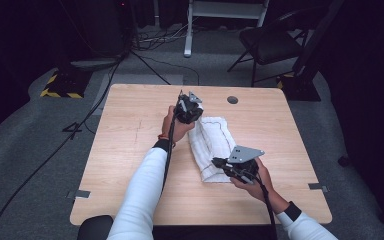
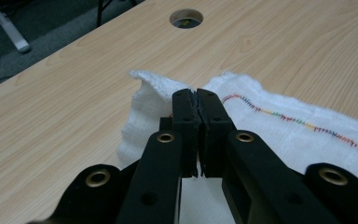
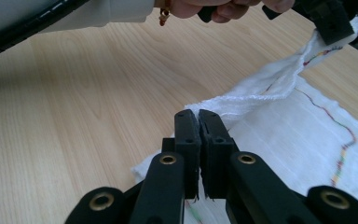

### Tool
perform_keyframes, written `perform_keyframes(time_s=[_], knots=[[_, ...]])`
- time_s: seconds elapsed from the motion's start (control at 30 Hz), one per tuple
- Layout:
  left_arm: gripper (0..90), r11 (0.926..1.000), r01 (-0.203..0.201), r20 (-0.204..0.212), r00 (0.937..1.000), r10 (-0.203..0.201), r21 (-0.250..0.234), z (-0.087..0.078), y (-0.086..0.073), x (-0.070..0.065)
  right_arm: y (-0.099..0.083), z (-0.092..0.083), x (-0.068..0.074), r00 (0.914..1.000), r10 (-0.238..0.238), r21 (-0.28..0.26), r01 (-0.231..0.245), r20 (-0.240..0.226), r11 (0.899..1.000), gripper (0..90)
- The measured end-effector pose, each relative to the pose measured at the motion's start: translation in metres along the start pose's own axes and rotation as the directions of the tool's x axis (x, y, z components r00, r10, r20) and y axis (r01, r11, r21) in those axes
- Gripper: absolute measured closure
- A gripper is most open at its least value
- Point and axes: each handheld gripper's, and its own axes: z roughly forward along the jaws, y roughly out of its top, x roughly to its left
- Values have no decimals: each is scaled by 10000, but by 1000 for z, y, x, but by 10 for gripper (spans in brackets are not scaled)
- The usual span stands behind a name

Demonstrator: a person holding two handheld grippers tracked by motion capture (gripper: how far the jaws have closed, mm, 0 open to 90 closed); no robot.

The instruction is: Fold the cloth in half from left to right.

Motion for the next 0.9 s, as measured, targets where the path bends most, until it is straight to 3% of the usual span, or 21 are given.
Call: perform_keyframes(time_s=[0.2,0.5,0.77,0.83,0.9], knots=[[870,10000,-47,215,9998,46,38,14,7,-12,-16,-14,-10,9993,265,235,-272,281,9994,870],[869,9988,-481,526,9975,481,-18,34,20,-33,-33,-31,-15,9979,491,411,-509,429,9979,870],[864,9990,-440,599,9972,439,-4,53,27,-48,-47,-40,-20,9957,683,661,-724,619,9952,869],[854,9981,-580,895,9944,559,202,58,28,-52,-50,-41,-21,9948,742,719,-791,695,9943,869],[831,9972,-690,827,9944,663,298,60,28,-56,-54,-41,-21,9942,721,877,-790,799,9930,861]])
